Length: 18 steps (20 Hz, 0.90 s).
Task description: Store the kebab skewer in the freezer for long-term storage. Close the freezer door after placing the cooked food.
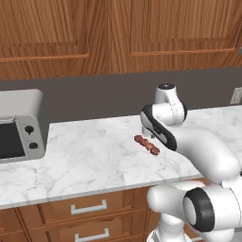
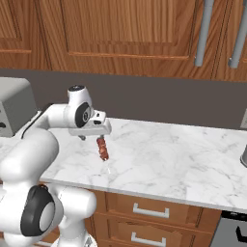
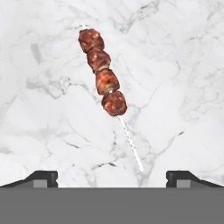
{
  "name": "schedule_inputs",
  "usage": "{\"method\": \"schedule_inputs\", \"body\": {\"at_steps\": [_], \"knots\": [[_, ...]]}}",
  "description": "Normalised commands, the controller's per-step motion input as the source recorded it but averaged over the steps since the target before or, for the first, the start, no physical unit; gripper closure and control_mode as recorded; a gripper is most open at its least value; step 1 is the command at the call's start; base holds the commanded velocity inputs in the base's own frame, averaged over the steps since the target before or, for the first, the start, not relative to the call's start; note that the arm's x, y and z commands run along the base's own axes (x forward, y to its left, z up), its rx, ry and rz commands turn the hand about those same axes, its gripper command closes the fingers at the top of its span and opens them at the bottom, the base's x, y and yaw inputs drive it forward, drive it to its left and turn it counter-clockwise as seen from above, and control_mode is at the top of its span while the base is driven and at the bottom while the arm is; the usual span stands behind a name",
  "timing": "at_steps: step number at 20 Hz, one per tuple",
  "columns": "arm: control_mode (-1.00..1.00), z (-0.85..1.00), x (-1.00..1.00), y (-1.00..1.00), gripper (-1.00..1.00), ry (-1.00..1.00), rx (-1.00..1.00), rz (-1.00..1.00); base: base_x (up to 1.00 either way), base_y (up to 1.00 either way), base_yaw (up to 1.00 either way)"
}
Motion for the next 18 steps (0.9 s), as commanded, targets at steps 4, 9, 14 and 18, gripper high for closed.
{"method": "schedule_inputs", "body": {"at_steps": [4,9,14,18], "knots": [[-1.0,-0.51,0.27,-0.08,-1.0,0.02,-0.04,0.03,0.0,0.0,0.0],[-1.0,-0.49,0.39,0.0,-1.0,0.04,0.0,0.05,0.0,0.0,0.0],[-1.0,-0.45,0.29,-0.11,-1.0,0.05,0.0,0.05,0.0,0.0,0.0],[-1.0,-0.24,0.21,-0.08,-1.0,0.05,-0.01,0.02,0.0,0.0,0.0]]}}
